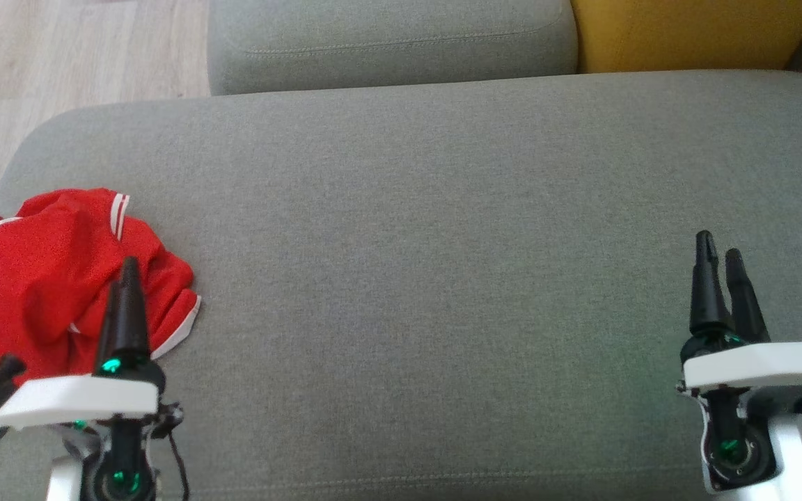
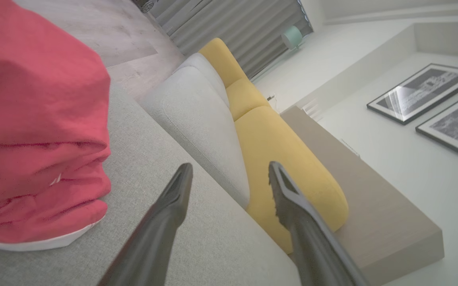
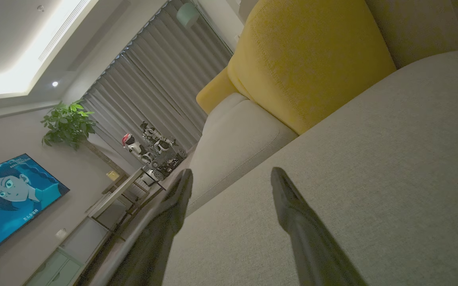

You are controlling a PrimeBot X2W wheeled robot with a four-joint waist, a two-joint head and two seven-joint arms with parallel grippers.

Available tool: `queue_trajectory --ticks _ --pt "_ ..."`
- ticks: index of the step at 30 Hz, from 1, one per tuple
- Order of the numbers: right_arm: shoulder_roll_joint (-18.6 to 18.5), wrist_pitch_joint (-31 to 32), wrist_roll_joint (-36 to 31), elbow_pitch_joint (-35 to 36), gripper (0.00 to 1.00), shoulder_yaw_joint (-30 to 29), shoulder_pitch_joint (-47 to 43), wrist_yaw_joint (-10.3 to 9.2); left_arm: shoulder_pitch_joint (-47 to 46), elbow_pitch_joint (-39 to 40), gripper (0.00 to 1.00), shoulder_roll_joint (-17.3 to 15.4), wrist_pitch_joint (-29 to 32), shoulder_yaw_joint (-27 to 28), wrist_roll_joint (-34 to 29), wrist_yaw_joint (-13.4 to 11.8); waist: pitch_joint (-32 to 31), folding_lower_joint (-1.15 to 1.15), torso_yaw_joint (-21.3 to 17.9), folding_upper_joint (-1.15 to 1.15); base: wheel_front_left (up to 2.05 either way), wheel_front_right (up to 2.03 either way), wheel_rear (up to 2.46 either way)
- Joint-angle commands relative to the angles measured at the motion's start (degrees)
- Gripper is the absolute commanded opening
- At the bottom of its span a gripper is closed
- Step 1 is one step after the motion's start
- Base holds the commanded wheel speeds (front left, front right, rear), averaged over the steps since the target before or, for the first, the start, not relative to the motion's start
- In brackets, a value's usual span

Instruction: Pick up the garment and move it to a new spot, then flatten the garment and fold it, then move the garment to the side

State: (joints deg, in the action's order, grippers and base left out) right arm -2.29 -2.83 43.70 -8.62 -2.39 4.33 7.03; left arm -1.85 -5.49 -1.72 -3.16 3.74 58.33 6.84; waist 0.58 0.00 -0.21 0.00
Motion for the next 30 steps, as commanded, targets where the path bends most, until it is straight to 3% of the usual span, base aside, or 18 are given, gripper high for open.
queue_trajectory --ticks 1,6,11,30 --pt "-0.4 -1.0 -3.8 2.3 1.00 1.2 3.1 0.22 -2.8 3.2 1.00 -0.8 -0.8 -0.3 -3.9 -0.1 0.0 0.00 -0.1 0.00 0.00 0.00 0.00" --pt "-0.4 -2.0 -10.7 2.6 1.00 2.2 3.2 0.25 -2.9 4.6 1.00 -0.8 -1.8 -3.1 -13.2 -1.4 0.2 0.00 -0.3 0.00 0.00 0.00 0.00" --pt "-0.4 -2.7 -14.6 3.6 1.00 2.7 3.4 0.26 -2.8 4.9 1.00 -1.5 -2.5 -5.5 -18.6 -2.5 0.3 0.00 -0.5 0.00 0.00 0.00 0.00" --pt "-0.5 -5.9 -32.4 5.0 1.00 5.4 3.2 0.33 -5.1 2.7 1.00 -9.8 -5.6 -19.9 -34.5 -13.7 0.4 0.00 -0.9 0.00 0.00 0.00 0.00"
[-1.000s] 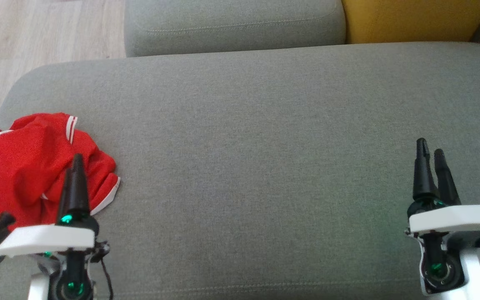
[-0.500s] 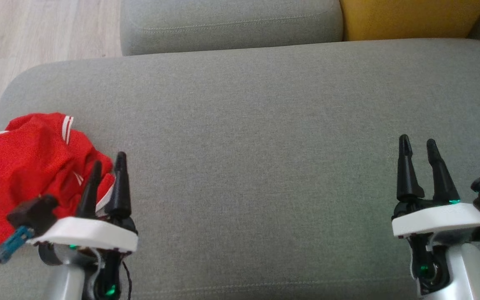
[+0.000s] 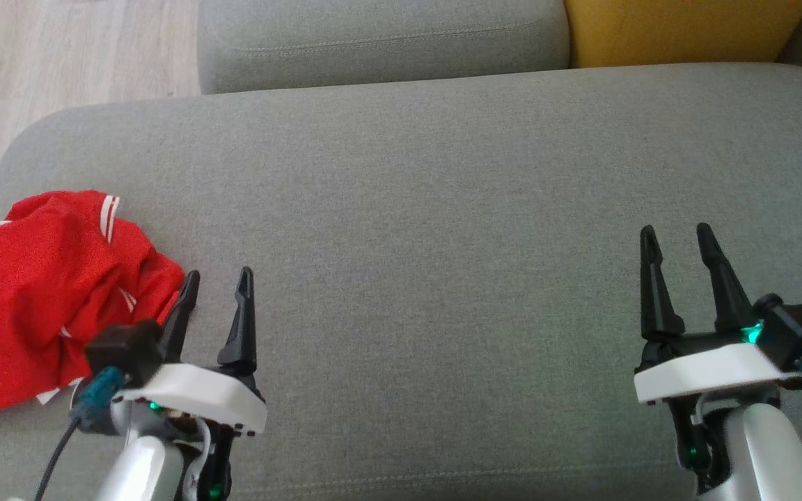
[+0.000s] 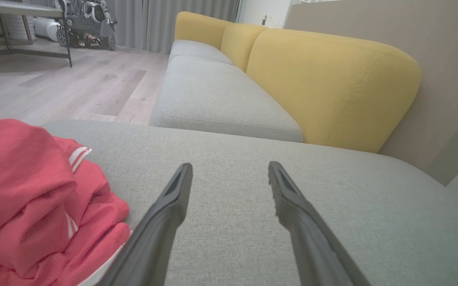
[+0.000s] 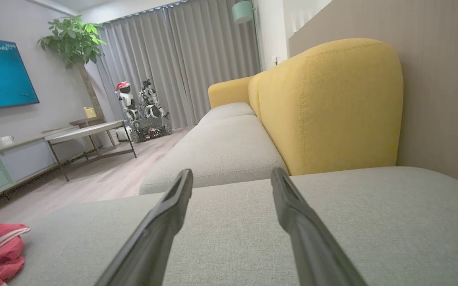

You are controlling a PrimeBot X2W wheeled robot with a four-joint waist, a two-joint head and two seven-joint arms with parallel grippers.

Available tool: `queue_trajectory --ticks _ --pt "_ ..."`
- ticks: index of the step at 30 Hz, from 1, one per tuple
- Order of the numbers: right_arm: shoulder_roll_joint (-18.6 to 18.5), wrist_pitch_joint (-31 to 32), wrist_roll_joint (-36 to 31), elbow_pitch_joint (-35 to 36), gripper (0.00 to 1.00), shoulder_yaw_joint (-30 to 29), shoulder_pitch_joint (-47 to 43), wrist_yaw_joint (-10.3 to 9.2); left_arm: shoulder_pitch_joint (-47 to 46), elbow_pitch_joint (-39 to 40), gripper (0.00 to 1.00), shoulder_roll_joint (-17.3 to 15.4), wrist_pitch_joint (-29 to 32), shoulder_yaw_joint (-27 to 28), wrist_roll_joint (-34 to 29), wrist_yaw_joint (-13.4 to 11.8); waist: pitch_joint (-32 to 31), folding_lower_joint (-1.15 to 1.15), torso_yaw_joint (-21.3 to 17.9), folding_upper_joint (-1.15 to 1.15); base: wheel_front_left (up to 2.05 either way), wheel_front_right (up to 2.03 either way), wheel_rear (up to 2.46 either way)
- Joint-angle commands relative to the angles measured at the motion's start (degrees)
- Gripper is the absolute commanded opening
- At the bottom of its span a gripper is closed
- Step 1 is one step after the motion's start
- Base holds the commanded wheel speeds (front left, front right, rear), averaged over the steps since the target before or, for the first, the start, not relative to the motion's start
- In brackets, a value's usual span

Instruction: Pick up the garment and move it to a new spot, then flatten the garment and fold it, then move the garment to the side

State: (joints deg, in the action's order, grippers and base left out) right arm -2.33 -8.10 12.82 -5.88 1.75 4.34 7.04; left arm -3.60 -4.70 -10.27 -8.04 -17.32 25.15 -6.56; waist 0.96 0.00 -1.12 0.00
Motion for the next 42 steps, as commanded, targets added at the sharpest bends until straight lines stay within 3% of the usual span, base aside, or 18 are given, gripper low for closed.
queue_trajectory --ticks 1,15,23,30,37,42 --pt "-0.4 -0.8 -2.4 2.1 1.00 1.4 3.2 0.32 -3.5 2.1 1.00 -1.5 -0.9 0.6 -1.8 -0.8 0.1 0.00 -0.1 0.00 0.00 0.00 0.00" --pt "-0.5 -3.2 -16.1 3.1 1.00 3.4 3.7 0.37 -5.6 0.2 1.00 -5.9 -3.3 -6.7 -11.7 -6.4 0.0 0.00 -0.7 0.00 0.00 0.00 0.00" --pt "-0.5 -4.4 -20.0 3.9 1.00 3.8 3.8 0.40 -6.0 1.1 1.00 -5.1 -4.4 -7.3 -11.9 -8.8 -0.2 0.00 -0.6 0.00 0.00 0.00 0.00" --pt "-0.5 -5.5 -19.2 2.4 1.00 3.5 3.4 0.42 -3.5 3.1 1.00 -2.3 -5.6 -2.1 -11.0 -5.6 -0.2 0.00 -0.5 0.00 0.00 0.00 0.00" --pt "-0.5 -6.7 -15.7 -2.4 1.00 3.0 3.1 0.45 -1.0 -1.2 1.00 2.6 -6.8 4.5 -11.3 1.6 -0.6 0.00 -0.6 0.00 0.00 0.00 0.00" --pt "-0.5 -6.9 -15.3 -4.7 1.00 3.2 3.6 0.45 -0.6 -3.7 1.00 5.3 -7.0 8.7 -11.7 5.5 -0.8 0.00 -0.8 0.00 0.00 0.00 0.00"
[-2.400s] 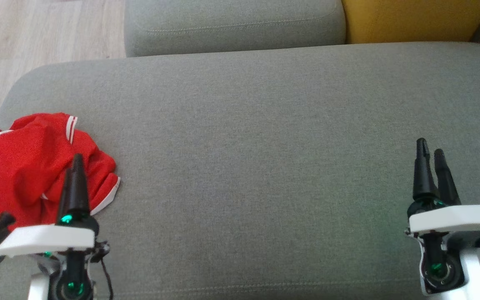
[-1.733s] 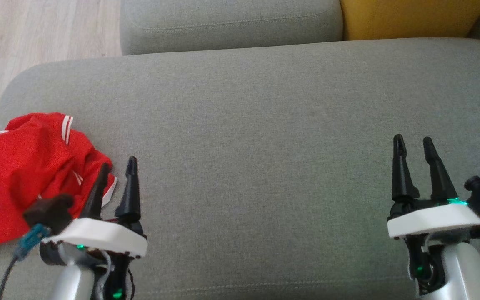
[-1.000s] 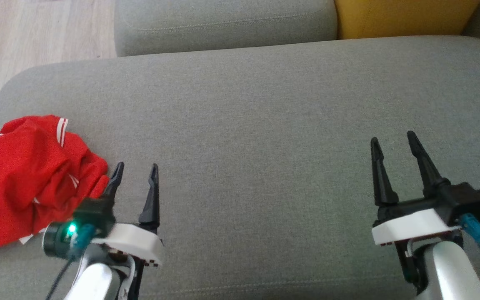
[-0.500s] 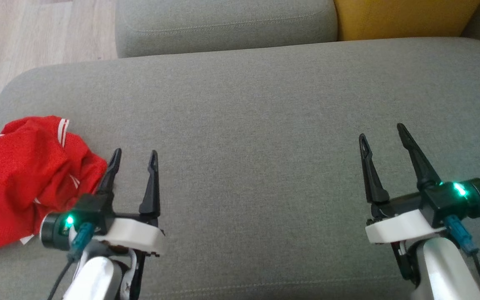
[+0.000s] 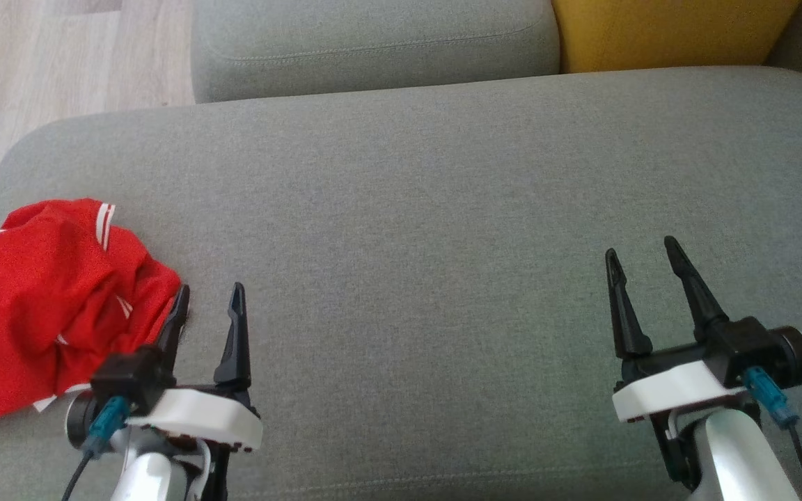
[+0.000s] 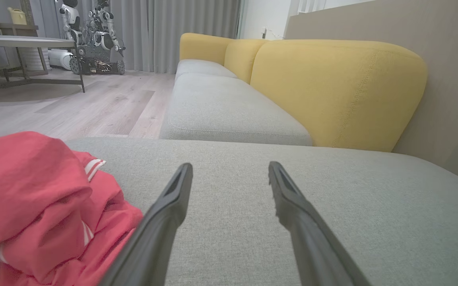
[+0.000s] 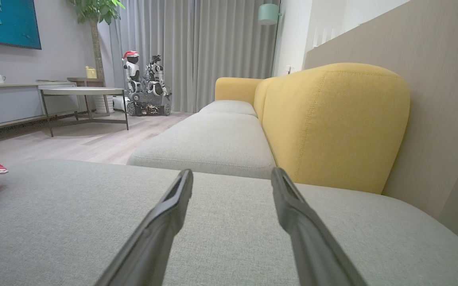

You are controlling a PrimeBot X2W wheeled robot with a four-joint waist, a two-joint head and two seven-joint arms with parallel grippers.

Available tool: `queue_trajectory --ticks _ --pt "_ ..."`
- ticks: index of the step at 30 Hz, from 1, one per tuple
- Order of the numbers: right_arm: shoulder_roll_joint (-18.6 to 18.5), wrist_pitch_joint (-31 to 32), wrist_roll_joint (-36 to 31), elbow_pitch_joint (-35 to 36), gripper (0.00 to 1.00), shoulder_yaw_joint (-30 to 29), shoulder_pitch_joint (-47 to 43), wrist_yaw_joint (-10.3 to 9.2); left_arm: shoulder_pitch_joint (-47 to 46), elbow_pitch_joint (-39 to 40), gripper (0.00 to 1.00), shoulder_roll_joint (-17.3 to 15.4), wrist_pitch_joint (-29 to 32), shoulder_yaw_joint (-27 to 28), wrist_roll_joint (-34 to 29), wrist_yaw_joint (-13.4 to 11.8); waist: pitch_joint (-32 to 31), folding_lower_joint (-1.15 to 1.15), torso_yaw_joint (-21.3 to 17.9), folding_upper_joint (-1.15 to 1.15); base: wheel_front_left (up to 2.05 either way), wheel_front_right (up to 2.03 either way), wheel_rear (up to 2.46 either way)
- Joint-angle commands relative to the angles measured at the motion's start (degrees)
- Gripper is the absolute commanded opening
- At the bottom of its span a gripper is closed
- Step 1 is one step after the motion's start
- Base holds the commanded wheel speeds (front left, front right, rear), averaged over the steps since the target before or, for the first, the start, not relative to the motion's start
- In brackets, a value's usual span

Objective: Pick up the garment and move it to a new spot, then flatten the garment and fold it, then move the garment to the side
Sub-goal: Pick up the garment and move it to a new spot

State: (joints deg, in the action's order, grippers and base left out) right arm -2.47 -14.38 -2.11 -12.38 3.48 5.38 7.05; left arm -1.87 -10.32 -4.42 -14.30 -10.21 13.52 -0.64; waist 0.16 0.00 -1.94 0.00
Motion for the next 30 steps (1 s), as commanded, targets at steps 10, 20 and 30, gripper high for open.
queue_trajectory --ticks 10,20,30 --pt "-0.4 -0.6 -0.1 1.1 1.00 1.8 2.9 0.44 -2.6 0.4 1.00 1.3 -0.7 5.4 -3.5 3.2 0.5 0.00 0.3 0.00 0.00 0.00 0.00" --pt "-0.4 -0.6 0.7 1.5 1.00 3.9 2.7 0.44 -3.4 0.3 1.00 1.5 -0.7 6.2 -3.3 3.1 0.9 0.00 6.2 0.00 0.00 0.00 0.00" --pt "-0.4 -0.6 1.2 1.8 1.00 6.7 2.4 0.44 -2.5 0.8 1.00 1.5 -0.7 9.1 -3.0 2.4 0.3 0.00 15.0 0.00 0.00 0.00 0.00"
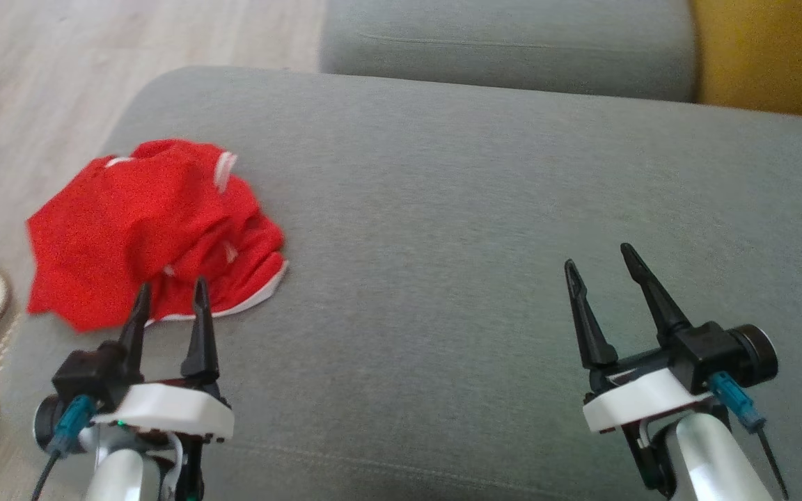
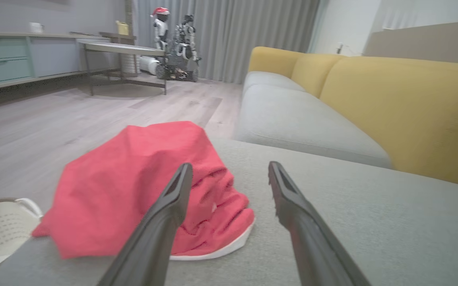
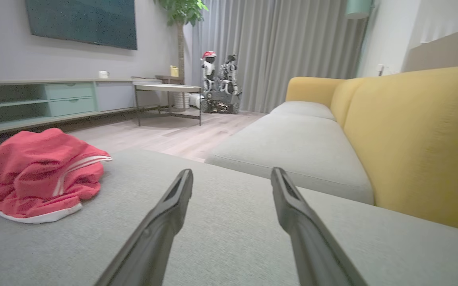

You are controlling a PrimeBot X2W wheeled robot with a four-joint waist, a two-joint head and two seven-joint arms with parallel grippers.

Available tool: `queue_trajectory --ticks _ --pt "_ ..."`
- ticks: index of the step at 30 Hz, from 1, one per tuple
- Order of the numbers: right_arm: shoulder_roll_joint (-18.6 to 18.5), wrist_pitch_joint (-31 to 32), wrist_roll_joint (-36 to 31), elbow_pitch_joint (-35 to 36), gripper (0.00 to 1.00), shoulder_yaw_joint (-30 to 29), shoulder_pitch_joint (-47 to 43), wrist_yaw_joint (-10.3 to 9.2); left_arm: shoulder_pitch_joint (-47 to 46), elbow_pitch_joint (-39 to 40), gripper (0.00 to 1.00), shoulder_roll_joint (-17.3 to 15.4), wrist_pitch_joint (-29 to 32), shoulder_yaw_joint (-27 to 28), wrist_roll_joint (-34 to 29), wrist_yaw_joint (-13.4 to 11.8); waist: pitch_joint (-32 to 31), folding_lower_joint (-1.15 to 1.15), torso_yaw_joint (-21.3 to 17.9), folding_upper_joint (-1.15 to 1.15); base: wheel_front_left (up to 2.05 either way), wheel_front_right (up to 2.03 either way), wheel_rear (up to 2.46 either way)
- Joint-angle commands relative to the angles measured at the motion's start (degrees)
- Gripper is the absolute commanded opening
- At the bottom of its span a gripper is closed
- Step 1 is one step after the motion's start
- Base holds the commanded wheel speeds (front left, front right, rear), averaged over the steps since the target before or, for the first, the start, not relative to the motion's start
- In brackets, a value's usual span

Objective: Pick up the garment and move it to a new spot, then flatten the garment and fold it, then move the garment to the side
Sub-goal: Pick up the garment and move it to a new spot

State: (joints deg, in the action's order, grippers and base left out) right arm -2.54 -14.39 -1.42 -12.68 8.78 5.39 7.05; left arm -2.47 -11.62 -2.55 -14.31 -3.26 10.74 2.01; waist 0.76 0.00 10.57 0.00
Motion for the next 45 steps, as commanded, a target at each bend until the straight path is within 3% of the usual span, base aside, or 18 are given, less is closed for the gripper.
queue_trajectory --ticks 1,11,19,35,45 --pt "-0.3 -0.6 0.6 2.2 1.00 1.4 2.3 0.44 -1.8 2.2 1.00 -0.3 -0.7 2.4 -0.3 -0.2 -0.4 0.00 3.6 0.00 0.00 0.00 0.00" --pt "-0.3 -0.6 1.0 2.4 1.00 1.6 1.0 0.44 -0.3 2.7 1.00 -0.3 -0.7 3.5 0.6 -0.8 -1.4 0.00 12.2 0.00 0.00 0.00 0.00" --pt "-0.3 -0.6 2.8 2.8 1.00 0.6 -0.6 0.44 0.5 2.8 1.00 -0.3 -0.7 3.5 1.3 -0.7 -2.3 0.00 15.7 0.00 0.00 0.00 0.00" --pt "-0.3 -0.6 3.6 2.7 1.00 1.5 -0.8 0.44 0.0 2.4 1.00 -0.3 -0.7 5.5 3.7 -0.8 -1.7 0.00 14.1 0.00 0.00 0.00 0.00" --pt "-0.3 -0.6 -0.5 5.4 1.00 -2.1 2.8 0.44 -7.6 -1.3 1.00 -0.5 -0.7 8.8 3.9 2.8 6.4 0.00 11.0 0.00 0.00 0.00 0.00"
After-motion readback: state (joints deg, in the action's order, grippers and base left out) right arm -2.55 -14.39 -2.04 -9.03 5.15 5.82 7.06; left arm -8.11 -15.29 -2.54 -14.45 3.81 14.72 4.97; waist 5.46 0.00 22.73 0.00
